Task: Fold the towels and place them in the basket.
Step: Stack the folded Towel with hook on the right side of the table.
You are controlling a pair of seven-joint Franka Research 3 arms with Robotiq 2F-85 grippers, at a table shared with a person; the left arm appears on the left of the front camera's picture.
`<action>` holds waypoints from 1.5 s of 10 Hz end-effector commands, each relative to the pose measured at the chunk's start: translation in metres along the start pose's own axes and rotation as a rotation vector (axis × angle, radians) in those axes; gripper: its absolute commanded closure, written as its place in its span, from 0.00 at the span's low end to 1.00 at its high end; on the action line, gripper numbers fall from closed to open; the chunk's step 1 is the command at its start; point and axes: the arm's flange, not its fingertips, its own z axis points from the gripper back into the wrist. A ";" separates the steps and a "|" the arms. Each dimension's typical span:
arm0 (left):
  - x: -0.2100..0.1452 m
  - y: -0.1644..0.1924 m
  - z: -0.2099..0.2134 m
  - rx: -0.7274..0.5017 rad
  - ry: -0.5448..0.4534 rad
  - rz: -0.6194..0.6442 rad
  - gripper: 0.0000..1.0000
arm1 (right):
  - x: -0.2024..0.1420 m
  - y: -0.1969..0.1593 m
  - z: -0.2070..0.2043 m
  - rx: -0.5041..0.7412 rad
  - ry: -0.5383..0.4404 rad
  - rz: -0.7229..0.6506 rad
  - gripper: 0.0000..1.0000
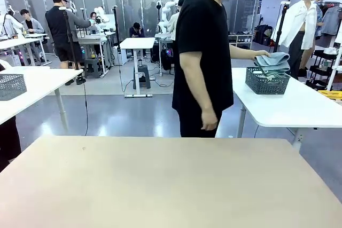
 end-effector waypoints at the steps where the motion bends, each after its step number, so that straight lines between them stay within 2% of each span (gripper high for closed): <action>1: -0.005 -0.004 0.007 0.000 -0.014 -0.002 0.00 | -0.001 0.000 0.000 -0.009 0.005 -0.011 0.00; 15: -0.005 -0.004 0.007 0.000 -0.014 -0.002 0.00 | -0.001 0.000 0.000 -0.009 0.005 -0.011 0.00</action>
